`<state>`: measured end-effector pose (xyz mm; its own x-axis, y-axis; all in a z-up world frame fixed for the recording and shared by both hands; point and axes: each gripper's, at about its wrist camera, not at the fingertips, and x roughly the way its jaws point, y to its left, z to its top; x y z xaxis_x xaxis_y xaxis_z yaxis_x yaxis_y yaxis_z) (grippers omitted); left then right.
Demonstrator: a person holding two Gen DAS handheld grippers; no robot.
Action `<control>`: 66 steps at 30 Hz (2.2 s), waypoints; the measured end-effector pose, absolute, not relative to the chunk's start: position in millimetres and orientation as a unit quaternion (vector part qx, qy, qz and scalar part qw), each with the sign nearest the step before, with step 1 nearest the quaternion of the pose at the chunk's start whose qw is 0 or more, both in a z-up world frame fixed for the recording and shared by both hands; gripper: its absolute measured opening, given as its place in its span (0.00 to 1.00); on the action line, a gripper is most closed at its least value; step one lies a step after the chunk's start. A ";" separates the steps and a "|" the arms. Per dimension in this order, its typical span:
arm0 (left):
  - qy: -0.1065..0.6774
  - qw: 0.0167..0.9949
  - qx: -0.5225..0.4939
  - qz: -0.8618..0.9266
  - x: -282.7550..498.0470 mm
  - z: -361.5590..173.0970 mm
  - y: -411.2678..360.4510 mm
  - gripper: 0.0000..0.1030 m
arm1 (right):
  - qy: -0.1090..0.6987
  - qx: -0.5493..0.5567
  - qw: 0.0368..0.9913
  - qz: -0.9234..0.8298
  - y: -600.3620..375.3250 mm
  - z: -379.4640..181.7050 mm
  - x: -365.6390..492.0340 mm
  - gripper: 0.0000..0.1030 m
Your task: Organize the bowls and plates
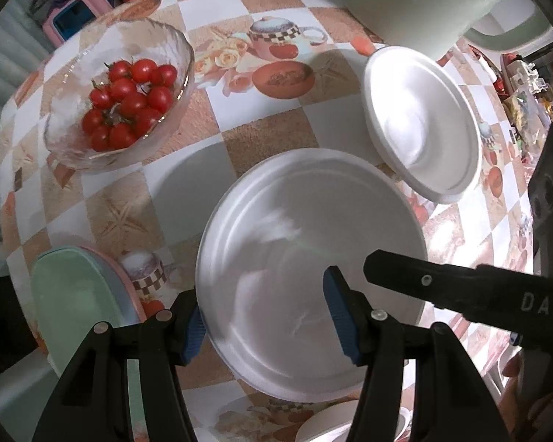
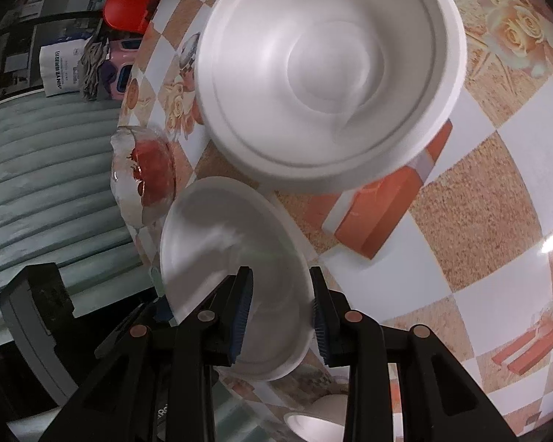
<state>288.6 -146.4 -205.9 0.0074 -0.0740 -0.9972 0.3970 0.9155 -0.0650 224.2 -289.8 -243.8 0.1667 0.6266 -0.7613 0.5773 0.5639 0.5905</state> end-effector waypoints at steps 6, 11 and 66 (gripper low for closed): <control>0.670 0.713 0.121 -0.171 269.8 -183.5 -145.4 0.60 | 0.639 0.467 0.610 0.021 -287.3 -232.9 213.9 0.33; 0.661 0.720 0.120 -0.175 257.0 -175.9 -138.4 0.60 | 0.635 0.463 0.618 0.021 -284.5 -222.6 202.7 0.33; 0.676 0.707 0.088 -0.189 77.1 -183.0 -97.3 0.60 | 0.688 0.291 0.665 0.016 -217.7 -176.4 58.8 0.33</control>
<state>77.1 -97.4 -183.0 0.0144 -0.1471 -0.9890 0.3861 0.9132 -0.1302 58.8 -217.7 -176.4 0.0523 0.4214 -0.9054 0.3792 0.8303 0.4084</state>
